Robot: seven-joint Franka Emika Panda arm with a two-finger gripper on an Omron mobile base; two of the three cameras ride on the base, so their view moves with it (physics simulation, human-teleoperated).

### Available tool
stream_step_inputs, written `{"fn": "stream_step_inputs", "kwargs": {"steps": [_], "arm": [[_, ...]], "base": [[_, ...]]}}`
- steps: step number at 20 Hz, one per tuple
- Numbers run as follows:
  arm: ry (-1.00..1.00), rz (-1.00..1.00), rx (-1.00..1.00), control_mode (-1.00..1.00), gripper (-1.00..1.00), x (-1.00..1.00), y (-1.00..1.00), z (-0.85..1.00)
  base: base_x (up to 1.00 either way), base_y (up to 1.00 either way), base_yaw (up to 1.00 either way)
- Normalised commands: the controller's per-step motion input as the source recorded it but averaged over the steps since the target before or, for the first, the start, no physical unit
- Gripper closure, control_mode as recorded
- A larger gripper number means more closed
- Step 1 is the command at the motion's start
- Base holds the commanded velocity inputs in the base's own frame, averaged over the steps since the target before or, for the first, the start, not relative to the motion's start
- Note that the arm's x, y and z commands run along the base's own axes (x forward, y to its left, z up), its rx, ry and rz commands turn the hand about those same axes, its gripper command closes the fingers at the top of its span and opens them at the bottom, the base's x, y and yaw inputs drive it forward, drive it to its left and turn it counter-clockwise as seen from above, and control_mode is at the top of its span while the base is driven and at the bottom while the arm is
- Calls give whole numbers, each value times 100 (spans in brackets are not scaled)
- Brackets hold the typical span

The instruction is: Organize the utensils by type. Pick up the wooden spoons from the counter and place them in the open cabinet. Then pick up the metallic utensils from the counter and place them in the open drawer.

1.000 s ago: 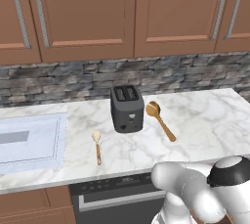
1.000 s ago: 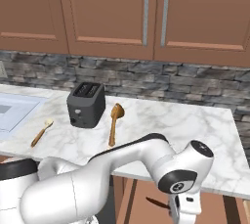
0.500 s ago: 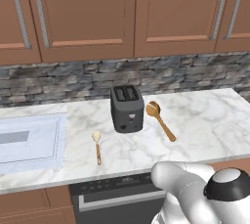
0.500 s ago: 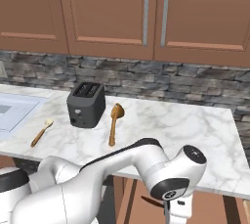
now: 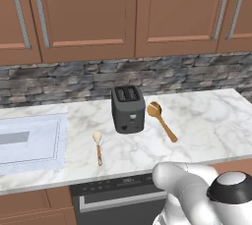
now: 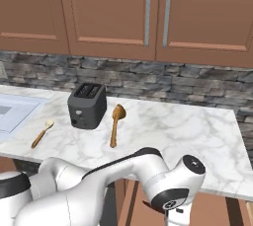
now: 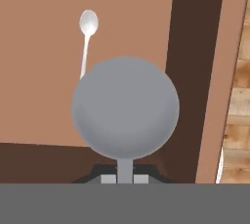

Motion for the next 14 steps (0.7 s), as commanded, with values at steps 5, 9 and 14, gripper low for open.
{"fn": "stream_step_inputs", "kwargs": {"steps": [5,9,14], "arm": [[0,-1,-1,-100,100,24,-8,-38],[1,0,-3,-100,100,12,-10,-40],[0,0,-7,-100,100,9,-9,-41]], "base": [[0,0,0],[0,0,0],[0,0,0]]}}
